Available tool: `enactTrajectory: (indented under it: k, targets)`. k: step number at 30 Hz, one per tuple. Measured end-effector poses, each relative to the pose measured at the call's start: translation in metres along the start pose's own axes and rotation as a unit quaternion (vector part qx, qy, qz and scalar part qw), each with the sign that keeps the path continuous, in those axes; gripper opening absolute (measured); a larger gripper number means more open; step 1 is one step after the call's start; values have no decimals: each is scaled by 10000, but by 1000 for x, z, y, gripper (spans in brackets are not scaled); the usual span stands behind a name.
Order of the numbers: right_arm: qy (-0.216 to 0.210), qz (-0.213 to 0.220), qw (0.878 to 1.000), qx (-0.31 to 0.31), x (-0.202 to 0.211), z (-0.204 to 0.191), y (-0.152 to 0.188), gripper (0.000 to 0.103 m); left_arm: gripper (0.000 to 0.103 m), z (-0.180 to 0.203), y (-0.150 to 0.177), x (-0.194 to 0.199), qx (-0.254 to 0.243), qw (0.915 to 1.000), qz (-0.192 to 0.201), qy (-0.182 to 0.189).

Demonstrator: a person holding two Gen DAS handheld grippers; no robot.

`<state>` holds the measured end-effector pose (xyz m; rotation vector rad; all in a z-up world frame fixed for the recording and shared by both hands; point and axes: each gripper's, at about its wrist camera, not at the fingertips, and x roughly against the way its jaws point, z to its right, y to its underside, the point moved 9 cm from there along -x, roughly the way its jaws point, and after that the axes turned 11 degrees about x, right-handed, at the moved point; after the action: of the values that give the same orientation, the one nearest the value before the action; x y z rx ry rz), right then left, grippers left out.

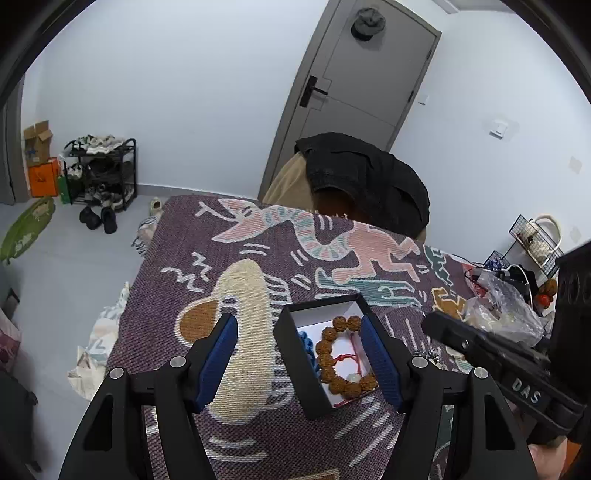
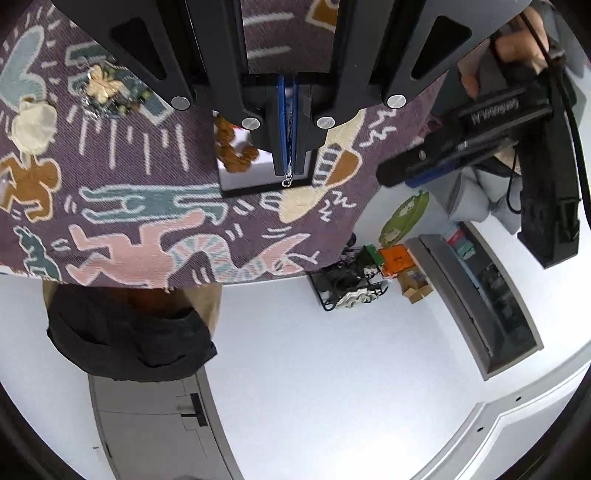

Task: Organize jewelry

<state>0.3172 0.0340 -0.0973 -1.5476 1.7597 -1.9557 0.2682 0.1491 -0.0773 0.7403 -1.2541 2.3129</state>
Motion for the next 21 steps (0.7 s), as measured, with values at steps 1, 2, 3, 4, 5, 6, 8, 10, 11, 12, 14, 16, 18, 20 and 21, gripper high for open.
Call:
enactTrajectory:
  k: [1, 2, 3, 4, 5, 6, 8, 10, 11, 12, 14, 16, 18, 20, 21]
  targets:
    - [59, 34, 10000, 38, -1, -1, -3, 3, 70, 0, 0, 1, -7, 10000, 15, 1]
    - [93, 81, 9999, 108, -2, -2, -5, 4, 70, 0, -1, 2, -18, 10000, 35, -4]
    - [111, 90, 9997, 184, -3, -4, -6, 6, 71, 0, -1, 4, -33, 10000, 52, -10]
    - [129, 67, 9996, 230, -3, -4, -5, 19, 74, 1, -2, 5, -55, 10000, 79, -15]
    - [169, 35, 9995, 251, -2, -3, -3, 45, 77, 2, -2, 7, -80, 9999, 112, -16]
    - [239, 52, 9995, 224, 1, 1, 0, 58, 84, 4, -3, 8, -107, 9998, 163, -19]
    - [370, 208, 9991, 85, 10, 11, 3, 73, 90, 8, -4, 12, -160, 9995, 260, -12]
    - [341, 204, 9992, -75, 17, 21, 8, 73, 91, 12, -3, 13, -212, 9994, 287, 7]
    - [328, 182, 9992, -148, 20, 26, 11, 73, 91, 15, -2, 13, -242, 9993, 273, 19]
    - [344, 171, 9991, -204, 23, 32, 14, 73, 91, 17, -1, 12, -258, 9993, 258, 24]
    - [420, 188, 9986, -276, 32, 41, 18, 73, 91, 22, 1, 11, -288, 9993, 230, 42]
    - [467, 220, 9980, -357, 43, 51, 24, 73, 91, 26, 3, 10, -302, 9993, 214, 63]
    - [505, 233, 9975, -430, 51, 58, 29, 77, 91, 31, 6, 9, -315, 9993, 185, 97]
    - [556, 258, 9969, -503, 59, 65, 35, 82, 91, 37, 10, 7, -352, 9992, 145, 131]
    - [580, 266, 9965, -536, 63, 69, 38, 82, 91, 41, 12, 6, -375, 9991, 128, 145]
